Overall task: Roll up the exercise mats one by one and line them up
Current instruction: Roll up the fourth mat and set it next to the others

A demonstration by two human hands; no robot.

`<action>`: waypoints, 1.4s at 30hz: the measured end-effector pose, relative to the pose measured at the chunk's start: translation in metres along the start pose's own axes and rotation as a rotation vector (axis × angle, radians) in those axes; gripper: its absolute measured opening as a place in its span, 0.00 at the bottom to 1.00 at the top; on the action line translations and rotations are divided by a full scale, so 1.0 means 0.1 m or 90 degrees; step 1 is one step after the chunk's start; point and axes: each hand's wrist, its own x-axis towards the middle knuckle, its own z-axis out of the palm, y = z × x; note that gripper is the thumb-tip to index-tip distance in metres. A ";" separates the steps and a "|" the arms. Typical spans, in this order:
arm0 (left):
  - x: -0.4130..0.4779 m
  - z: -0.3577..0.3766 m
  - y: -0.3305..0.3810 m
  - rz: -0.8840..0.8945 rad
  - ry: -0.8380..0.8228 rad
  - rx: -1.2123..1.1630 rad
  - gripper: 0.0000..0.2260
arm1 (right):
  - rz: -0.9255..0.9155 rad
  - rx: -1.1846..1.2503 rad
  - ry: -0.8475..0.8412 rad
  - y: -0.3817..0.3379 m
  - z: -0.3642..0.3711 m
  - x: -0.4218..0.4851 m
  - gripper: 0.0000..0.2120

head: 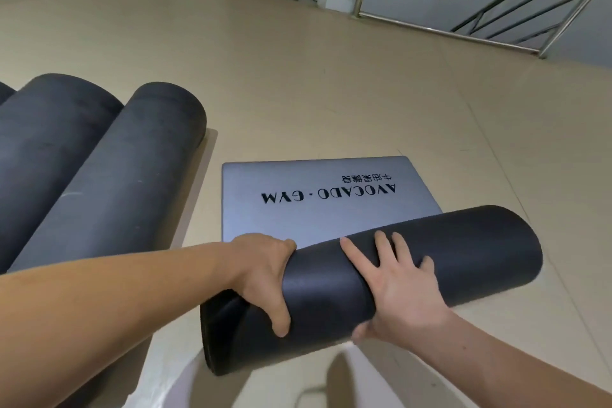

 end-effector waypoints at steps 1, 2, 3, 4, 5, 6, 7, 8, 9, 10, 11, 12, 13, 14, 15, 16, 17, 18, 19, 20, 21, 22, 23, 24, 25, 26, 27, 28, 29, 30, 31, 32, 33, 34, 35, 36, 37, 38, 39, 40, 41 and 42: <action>0.00 0.07 0.00 -0.004 -0.044 -0.082 0.40 | -0.017 -0.001 -0.015 0.06 -0.03 0.02 0.68; 0.00 0.15 -0.01 -0.009 -0.090 -0.166 0.39 | -0.040 -0.005 -0.034 0.12 -0.08 0.04 0.69; -0.02 0.23 -0.03 -0.012 -0.131 -0.244 0.38 | -0.061 -0.011 -0.052 0.18 -0.13 0.07 0.69; -0.04 0.30 -0.06 -0.014 -0.159 -0.299 0.38 | -0.072 -0.016 -0.068 0.21 -0.17 0.11 0.69; -0.05 0.35 -0.09 -0.017 -0.167 -0.322 0.38 | -0.076 -0.014 -0.079 0.24 -0.20 0.14 0.67; -0.05 0.36 -0.11 -0.021 -0.158 -0.322 0.41 | -0.081 -0.006 -0.084 0.24 -0.21 0.17 0.66; -0.06 0.33 -0.14 -0.025 -0.134 -0.309 0.45 | -0.087 0.005 -0.082 0.23 -0.22 0.21 0.64; -0.07 0.27 -0.15 -0.033 -0.100 -0.282 0.50 | -0.094 0.018 -0.074 0.22 -0.23 0.26 0.62; -0.10 0.19 -0.16 -0.046 -0.061 -0.239 0.53 | -0.100 0.031 -0.065 0.21 -0.24 0.30 0.59; -0.14 0.12 -0.16 -0.063 -0.020 -0.176 0.53 | -0.105 0.046 -0.053 0.19 -0.25 0.35 0.56; -0.20 0.07 -0.16 -0.077 0.027 -0.101 0.49 | -0.108 0.063 -0.036 0.17 -0.27 0.41 0.53; -0.28 0.05 -0.15 -0.081 0.077 -0.029 0.41 | -0.108 0.078 -0.020 0.15 -0.31 0.47 0.49; -0.37 0.07 -0.13 -0.076 0.120 0.031 0.31 | -0.107 0.091 -0.009 0.11 -0.36 0.53 0.45; -0.45 0.11 -0.08 -0.071 0.147 0.076 0.23 | -0.105 0.100 0.000 0.07 -0.41 0.60 0.41; -0.51 0.17 -0.02 -0.067 0.156 0.103 0.20 | -0.101 0.108 0.004 0.01 -0.47 0.67 0.37; -0.55 0.25 0.03 -0.072 0.145 0.115 0.22 | -0.093 0.117 0.006 -0.04 -0.53 0.74 0.33; -0.56 0.35 0.07 -0.089 0.120 0.119 0.31 | -0.084 0.130 0.006 -0.10 -0.59 0.82 0.29; -0.55 0.44 0.10 -0.117 0.090 0.116 0.43 | -0.071 0.143 0.005 -0.15 -0.63 0.89 0.24; -0.51 0.54 0.11 -0.146 0.069 0.105 0.54 | -0.056 0.152 0.001 -0.21 -0.67 0.95 0.21; -0.48 0.60 0.10 -0.166 0.067 0.098 0.60 | -0.039 0.154 -0.005 -0.26 -0.70 1.01 0.20; -0.44 0.62 0.06 -0.172 0.081 0.089 0.61 | -0.020 0.151 -0.013 -0.31 -0.72 1.05 0.18; -0.41 0.60 0.00 -0.169 0.092 0.076 0.60 | -0.004 0.144 -0.015 -0.35 -0.73 1.07 0.17; -0.38 0.53 -0.08 -0.161 0.092 0.058 0.57 | 0.009 0.134 -0.005 -0.39 -0.74 1.07 0.16; -0.36 0.44 -0.19 -0.146 0.086 0.038 0.54 | 0.011 0.117 0.030 -0.43 -0.71 1.06 0.13; -0.33 0.32 -0.31 -0.132 0.077 0.009 0.52 | 0.002 0.091 0.085 -0.46 -0.66 1.03 0.12; -0.29 0.21 -0.45 -0.123 0.062 -0.030 0.51 | -0.014 0.060 0.139 -0.50 -0.58 0.99 0.14; -0.28 0.10 -0.58 -0.114 0.047 -0.078 0.50 | -0.033 0.039 0.190 -0.52 -0.49 0.94 0.16; -0.27 0.02 -0.69 -0.109 0.034 -0.126 0.49 | -0.051 0.036 0.238 -0.52 -0.41 0.87 0.18; -0.25 -0.03 -0.78 -0.107 0.026 -0.171 0.49 | -0.062 0.048 0.274 -0.51 -0.34 0.82 0.19; -0.25 -0.05 -0.83 -0.104 0.023 -0.208 0.48 | -0.062 0.067 0.300 -0.49 -0.30 0.75 0.20; -0.24 -0.05 -0.84 -0.100 0.021 -0.231 0.48 | -0.048 0.093 0.305 -0.46 -0.25 0.68 0.21; -0.23 -0.04 -0.83 -0.095 0.021 -0.244 0.47 | -0.019 0.133 0.278 -0.42 -0.21 0.61 0.24; -0.23 -0.01 -0.79 -0.089 0.024 -0.262 0.45 | 0.017 0.197 0.226 -0.37 -0.16 0.53 0.26; -0.22 0.04 -0.75 -0.085 0.027 -0.290 0.43 | 0.052 0.274 0.165 -0.33 -0.11 0.46 0.29; -0.22 0.11 -0.71 -0.084 0.023 -0.338 0.42 | 0.076 0.344 0.108 -0.30 -0.07 0.40 0.30; -0.21 0.19 -0.67 -0.084 0.006 -0.395 0.40 | 0.086 0.392 0.074 -0.28 -0.06 0.36 0.31; -0.20 0.29 -0.62 -0.082 -0.025 -0.456 0.39 | 0.081 0.408 0.073 -0.27 -0.07 0.35 0.32; -0.19 0.39 -0.56 -0.074 -0.067 -0.513 0.37 | 0.071 0.401 0.080 -0.26 -0.08 0.35 0.32; -0.18 0.48 -0.50 -0.062 -0.110 -0.559 0.36 | 0.064 0.379 0.082 -0.25 -0.10 0.36 0.32; -0.18 0.55 -0.46 -0.050 -0.141 -0.585 0.35 | 0.061 0.346 0.078 -0.24 -0.12 0.39 0.33; -0.17 0.58 -0.46 -0.041 -0.153 -0.591 0.35 | 0.062 0.311 0.073 -0.25 -0.15 0.43 0.34; -0.18 0.57 -0.47 -0.035 -0.148 -0.574 0.35 | 0.064 0.278 0.068 -0.27 -0.17 0.46 0.34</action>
